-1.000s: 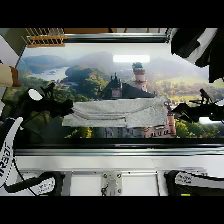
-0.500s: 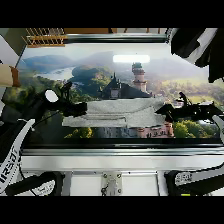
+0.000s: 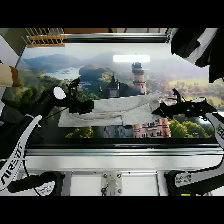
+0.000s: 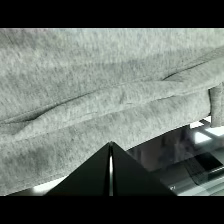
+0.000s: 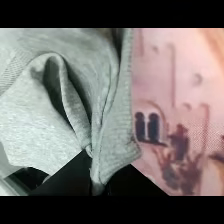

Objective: Fold the clothes and pants, and hang the long-sleeved shirts on hangers.

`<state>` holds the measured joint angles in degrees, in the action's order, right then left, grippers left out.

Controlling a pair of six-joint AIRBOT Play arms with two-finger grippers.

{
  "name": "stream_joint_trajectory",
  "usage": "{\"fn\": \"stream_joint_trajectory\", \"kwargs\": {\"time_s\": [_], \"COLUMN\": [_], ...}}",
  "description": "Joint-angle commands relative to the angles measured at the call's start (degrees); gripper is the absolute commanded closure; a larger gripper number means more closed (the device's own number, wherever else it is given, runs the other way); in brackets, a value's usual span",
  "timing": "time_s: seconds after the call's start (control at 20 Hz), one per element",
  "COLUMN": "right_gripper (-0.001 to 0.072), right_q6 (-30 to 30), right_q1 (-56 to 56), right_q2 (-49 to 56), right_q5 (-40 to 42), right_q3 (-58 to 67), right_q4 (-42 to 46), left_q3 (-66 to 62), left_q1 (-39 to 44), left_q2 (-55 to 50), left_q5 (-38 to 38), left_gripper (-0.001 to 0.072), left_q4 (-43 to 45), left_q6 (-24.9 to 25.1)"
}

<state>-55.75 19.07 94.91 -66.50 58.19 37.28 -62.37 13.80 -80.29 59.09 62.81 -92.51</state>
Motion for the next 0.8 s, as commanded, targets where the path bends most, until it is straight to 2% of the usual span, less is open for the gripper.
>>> {"fn": "stream_joint_trajectory", "kwargs": {"time_s": [0.0,0.15,0.35,0.6,0.75], "right_gripper": [0.0693,0.0694,0.0694,0.0693,0.0693], "right_q6": [-5.7,-11.5,-17.1,-21.1,-22.4], "right_q1": [-0.3,-1.1,-6.2,-15.8,-20.4], "right_q2": [-4.6,-9.1,-13.9,-15.1,-15.1], "right_q5": [-2.0,-9.2,-17.8,-25.0,-25.5], "right_q3": [2.6,9.5,20.8,33.0,37.4], "right_q4": [5.8,13.2,18.9,23.5,23.6], "left_q3": [-0.6,-4.3,-14.8,-28.7,-35.7], "left_q1": [1.0,4.5,10.9,17.6,19.5], "left_q2": [-1.0,-6.3,-17.7,-30.1,-35.6], "left_q5": [-2.9,-3.0,-4.2,-3.7,-1.0], "left_gripper": [0.0699,0.0698,0.0699,0.0698,0.0698], "left_q4": [-1.6,-2.9,-3.0,-3.0,-3.1], "left_q6": [0.0,0.1,0.1,-0.1,-1.0]}}
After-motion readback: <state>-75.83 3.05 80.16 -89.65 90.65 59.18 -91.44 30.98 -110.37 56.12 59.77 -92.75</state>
